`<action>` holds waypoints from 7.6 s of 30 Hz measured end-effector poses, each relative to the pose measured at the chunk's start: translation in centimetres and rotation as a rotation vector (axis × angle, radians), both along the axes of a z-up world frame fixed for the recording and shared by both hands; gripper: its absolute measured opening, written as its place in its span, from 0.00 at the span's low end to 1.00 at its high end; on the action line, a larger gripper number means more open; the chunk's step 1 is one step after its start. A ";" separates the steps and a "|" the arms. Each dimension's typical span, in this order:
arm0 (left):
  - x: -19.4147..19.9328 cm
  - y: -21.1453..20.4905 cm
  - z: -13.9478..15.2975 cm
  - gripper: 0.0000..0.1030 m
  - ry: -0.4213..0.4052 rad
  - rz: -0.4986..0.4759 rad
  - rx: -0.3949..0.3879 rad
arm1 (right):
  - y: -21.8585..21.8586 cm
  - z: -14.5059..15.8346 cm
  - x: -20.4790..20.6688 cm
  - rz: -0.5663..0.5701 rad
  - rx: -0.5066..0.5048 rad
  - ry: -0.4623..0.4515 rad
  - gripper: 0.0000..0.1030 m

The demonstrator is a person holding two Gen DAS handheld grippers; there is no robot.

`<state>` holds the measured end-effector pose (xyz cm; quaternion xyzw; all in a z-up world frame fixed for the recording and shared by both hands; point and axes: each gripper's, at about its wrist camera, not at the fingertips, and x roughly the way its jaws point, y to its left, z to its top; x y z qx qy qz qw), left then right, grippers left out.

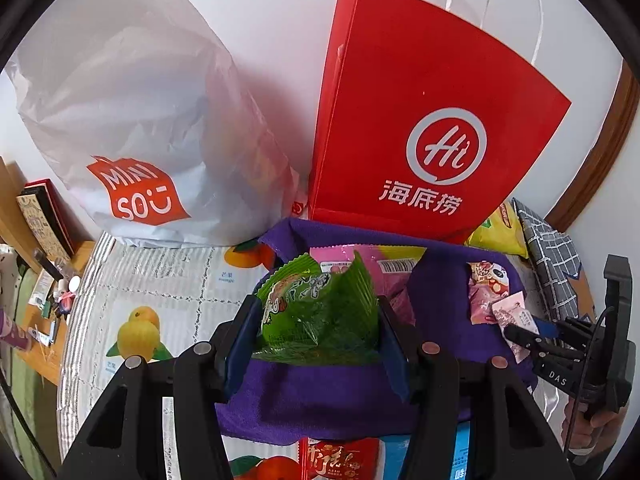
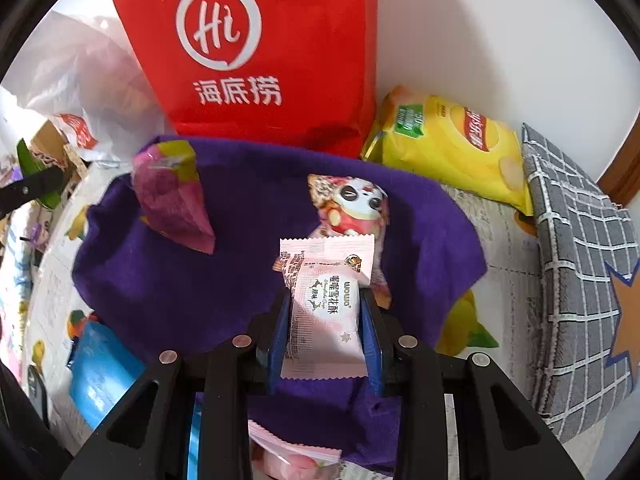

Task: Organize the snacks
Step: 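Carry both snacks to the purple towel while the right gripper releases the candy packet, then lower the green bag onto the purple towel and open the left gripper, then move the right gripper toward the red-and-white lychee candy packet while the left withdraws, then close the right gripper on the red-and-white lychee candy packet, then grasp the dark blue snack bag with the left gripper while the right holds the lychee packet, then lift and carry the blue bag and lychee packet over the purple towel with both grippers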

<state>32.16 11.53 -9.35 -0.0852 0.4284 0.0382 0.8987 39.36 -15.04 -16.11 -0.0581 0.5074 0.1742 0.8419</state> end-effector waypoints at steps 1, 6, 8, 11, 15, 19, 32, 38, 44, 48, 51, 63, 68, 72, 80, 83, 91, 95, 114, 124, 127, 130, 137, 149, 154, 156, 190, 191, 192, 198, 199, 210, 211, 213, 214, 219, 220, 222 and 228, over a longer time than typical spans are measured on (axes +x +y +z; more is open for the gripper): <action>0.1 0.0 -0.2 0.52 0.007 0.002 0.000 | -0.1 -0.1 0.2 -0.005 -0.003 0.008 0.33; 0.6 -0.2 -1.5 0.52 0.052 0.008 0.000 | -0.3 -0.9 0.4 0.003 -0.014 0.031 0.33; 0.8 -0.3 -2.2 0.52 0.077 0.014 0.005 | -0.3 -1.2 0.5 0.003 -0.031 0.027 0.33; 1.0 -0.4 -3.0 0.52 0.105 0.024 0.020 | -0.3 -1.1 0.5 -0.001 -0.043 0.026 0.43; 1.6 -0.4 -4.3 0.52 0.160 0.031 0.029 | -0.3 0.5 -0.2 -0.002 -0.026 -0.028 0.57; 2.1 -0.5 -5.6 0.52 0.211 0.022 0.025 | -0.8 2.7 -1.2 -0.008 -0.001 -0.100 0.61; 2.2 -3.0 -6.6 0.54 0.260 -0.060 0.040 | -0.7 4.3 -2.0 -0.014 0.011 -0.140 0.61; 2.4 -3.5 -6.0 0.65 0.246 -0.088 0.024 | -0.5 4.5 -2.3 -0.009 0.015 -0.142 0.62; 1.8 -4.1 -4.2 0.75 0.181 -0.088 0.049 | -0.3 5.0 -2.8 -0.005 0.015 -0.157 0.62; 1.2 -3.9 -3.0 0.75 0.151 -0.096 0.029 | -0.4 5.6 -3.0 -0.013 0.044 -0.164 0.65; 0.7 -3.9 -2.2 0.75 0.129 -0.096 0.029 | -0.4 6.1 -3.3 -0.029 0.072 -0.171 0.68; -0.7 -3.5 0.4 0.75 0.094 -0.067 0.035 | -1.1 8.3 -5.8 -0.132 0.125 -0.229 0.68; -1.3 -3.1 1.3 0.75 0.087 -0.065 0.014 | -2.5 6.9 -8.5 -0.157 0.055 -0.209 0.68; -1.9 -3.0 2.1 0.75 0.081 -0.073 -0.002 | -3.8 4.9 -10.7 -0.172 0.010 -0.154 0.68; -3.6 -3.6 4.6 0.75 0.027 -0.111 -0.008 | -4.7 -0.9 -16.9 -0.162 0.025 -0.015 0.68; -4.2 -4.0 5.5 0.75 0.003 -0.125 -0.005 | -4.5 -2.9 -18.4 -0.156 0.035 0.031 0.68; -5.7 -4.7 7.2 0.75 -0.046 -0.146 0.018 | -3.7 -5.0 -19.8 -0.207 -0.040 -0.041 0.63; -6.3 -4.8 7.8 0.75 -0.067 -0.145 0.025 | -4.0 -4.7 -20.5 -0.194 -0.049 -0.082 0.47; -8.5 -5.1 7.4 0.75 -0.091 -0.081 0.080 | -5.3 -5.3 -20.9 -0.234 -0.006 -0.166 0.50; -11.5 -0.6 -3.2 0.75 0.109 0.006 0.022 | -4.8 -5.3 -21.1 -0.227 -0.032 -0.174 0.49; -12.9 0.0 -6.4 0.75 0.157 -0.010 -0.010 | -4.8 -5.3 -21.1 -0.227 -0.033 -0.174 0.49; -13.4 -0.3 -8.4 0.75 0.191 -0.032 -0.001 | -4.8 -5.3 -21.1 -0.227 -0.033 -0.174 0.49; -13.4 -1.4 -10.3 0.77 0.171 -0.051 0.018 | -4.8 -5.3 -21.1 -0.224 -0.022 -0.171 0.50; -15.0 -3.2 -10.7 0.48 0.065 -0.068 0.144 | -4.8 -5.3 -21.1 -0.224 -0.023 -0.171 0.50; -16.7 -4.2 -11.1 0.47 0.003 -0.118 0.178 | -4.7 -5.3 -21.1 -0.223 -0.027 -0.172 0.50; -16.7 -4.0 -11.1 0.48 0.004 -0.121 0.157 | -4.7 -5.3 -21.1 -0.224 -0.026 -0.172 0.50; -19.4 -3.2 -8.7 0.40 -0.058 -0.080 0.035 | -5.6 -3.9 -23.2 -0.207 0.016 -0.199 0.43; -19.7 -3.3 -8.4 0.40 -0.060 -0.086 0.035 | -5.7 -3.6 -23.6 -0.208 0.035 -0.193 0.43; -19.9 -3.4 -8.0 0.40 -0.064 -0.094 0.031 | -6.0 -3.3 -23.8 -0.210 0.045 -0.192 0.42; -20.6 -4.5 -4.9 0.40 -0.108 -0.133 0.017 | -6.1 0.0 -25.0 -0.215 0.048 -0.240 0.42; -20.5 -4.8 -4.1 0.40 -0.121 -0.141 0.014 | -6.1 0.6 -25.1 -0.212 0.048 -0.251 0.42; -17.0 -5.5 4.2 0.41 -0.222 -0.111 0.052 | -5.1 8.3 -20.9 -0.168 0.101 -0.342 0.42; -16.4 -5.3 4.7 0.41 -0.226 -0.104 0.050 | -5.0 8.7 -20.3 -0.166 0.106 -0.348 0.42; -15.2 -4.9 5.5 0.41 -0.229 -0.094 0.044 | -4.6 9.4 -18.8 -0.156 0.113 -0.356 0.42; -14.4 -4.6 5.8 0.41 -0.226 -0.088 0.040 | -4.3 9.7 -17.9 -0.150 0.115 -0.356 0.42; -10.6 -4.2 7.3 0.41 -0.221 -0.071 0.033 | -2.8 11.2 -13.0 -0.114 0.114 -0.360 0.42; -9.9 -4.2 7.5 0.41 -0.219 -0.065 0.039 | -2.5 11.4 -12.2 -0.107 0.112 -0.365 0.42; -8.3 -3.9 7.7 0.41 -0.209 -0.062 0.041 | -2.0 11.9 -10.5 -0.096 0.111 -0.372 0.42; -5.2 -3.3 8.2 0.41 -0.224 -0.045 0.053 | -1.7 12.3 -6.8 -0.092 0.139 -0.389 0.42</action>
